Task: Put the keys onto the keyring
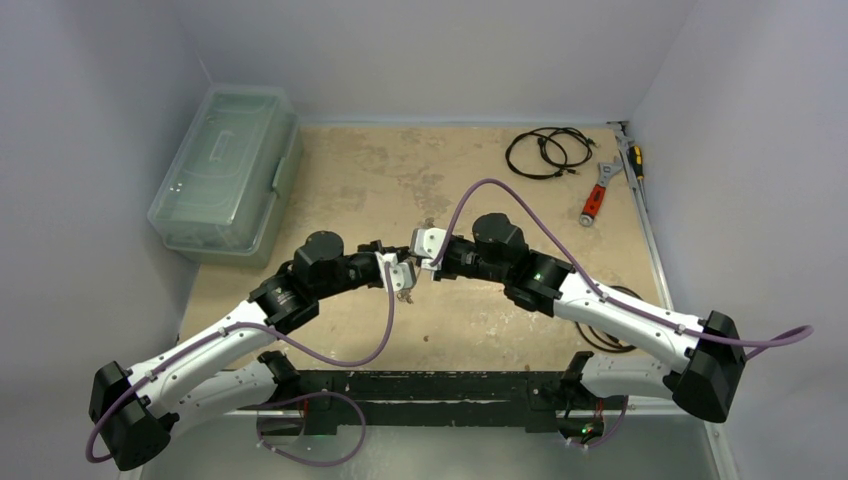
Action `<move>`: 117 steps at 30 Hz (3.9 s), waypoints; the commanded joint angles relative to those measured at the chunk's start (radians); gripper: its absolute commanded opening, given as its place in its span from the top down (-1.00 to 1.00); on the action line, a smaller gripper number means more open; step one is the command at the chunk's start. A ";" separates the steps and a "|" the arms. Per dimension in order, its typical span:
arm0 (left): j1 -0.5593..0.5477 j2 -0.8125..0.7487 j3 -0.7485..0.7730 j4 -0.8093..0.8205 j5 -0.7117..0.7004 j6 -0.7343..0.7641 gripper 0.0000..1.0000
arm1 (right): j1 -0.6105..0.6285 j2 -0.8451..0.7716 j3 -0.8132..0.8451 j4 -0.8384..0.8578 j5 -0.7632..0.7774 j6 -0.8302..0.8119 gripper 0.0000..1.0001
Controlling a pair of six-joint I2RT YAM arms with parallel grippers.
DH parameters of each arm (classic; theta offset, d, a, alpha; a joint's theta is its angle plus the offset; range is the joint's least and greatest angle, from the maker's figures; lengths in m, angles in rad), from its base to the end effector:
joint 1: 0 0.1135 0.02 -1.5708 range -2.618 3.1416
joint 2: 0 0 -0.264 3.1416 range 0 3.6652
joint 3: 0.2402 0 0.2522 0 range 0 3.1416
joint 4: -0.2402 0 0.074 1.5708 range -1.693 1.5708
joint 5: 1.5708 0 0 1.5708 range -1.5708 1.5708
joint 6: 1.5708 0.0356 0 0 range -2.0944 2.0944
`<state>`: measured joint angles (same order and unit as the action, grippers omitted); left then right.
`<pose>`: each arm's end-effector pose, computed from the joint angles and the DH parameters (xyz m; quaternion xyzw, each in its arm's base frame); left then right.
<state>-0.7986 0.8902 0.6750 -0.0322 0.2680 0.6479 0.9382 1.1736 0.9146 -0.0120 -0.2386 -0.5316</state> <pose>0.1405 -0.1578 0.2985 0.5790 0.5318 -0.1509 0.5993 0.1556 0.2265 0.3231 -0.5835 0.5382 0.2141 0.5693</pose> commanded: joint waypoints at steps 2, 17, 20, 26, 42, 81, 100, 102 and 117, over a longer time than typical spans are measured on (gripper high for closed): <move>-0.002 -0.025 0.036 0.064 0.036 0.001 1.00 | 0.001 -0.002 0.021 0.062 -0.011 -0.009 1.00; -0.002 -0.089 0.003 0.093 0.033 0.033 0.35 | 0.001 -0.129 -0.047 0.140 -0.004 0.003 1.00; -0.002 -0.097 0.002 0.097 0.052 0.034 0.46 | 0.001 -0.149 -0.052 0.148 -0.025 0.013 1.00; -0.002 -0.106 0.001 0.098 0.118 0.037 0.59 | 0.001 -0.169 -0.056 0.163 -0.045 0.028 1.00; -0.003 -0.103 0.001 0.097 0.137 0.039 1.00 | 0.001 -0.171 -0.057 0.180 -0.078 0.046 1.00; -0.002 -0.120 -0.001 0.109 0.161 0.029 0.57 | 0.001 -0.180 -0.139 0.404 -0.168 0.130 1.00; -0.002 -0.121 -0.003 0.114 0.151 0.024 1.00 | 0.001 -0.155 -0.140 0.403 -0.200 0.140 1.00; -0.002 -0.119 -0.002 0.112 0.135 0.024 1.00 | 0.001 -0.165 -0.136 0.390 -0.185 0.143 1.00; -0.001 -0.082 0.016 0.082 0.052 0.024 1.00 | 0.001 -0.134 0.032 0.007 -0.001 0.012 0.17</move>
<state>-0.7998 0.8051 0.6720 0.0166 0.3420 0.6731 0.9360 1.0058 0.8486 0.1318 -0.3038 -0.4580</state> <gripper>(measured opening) 0.044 0.413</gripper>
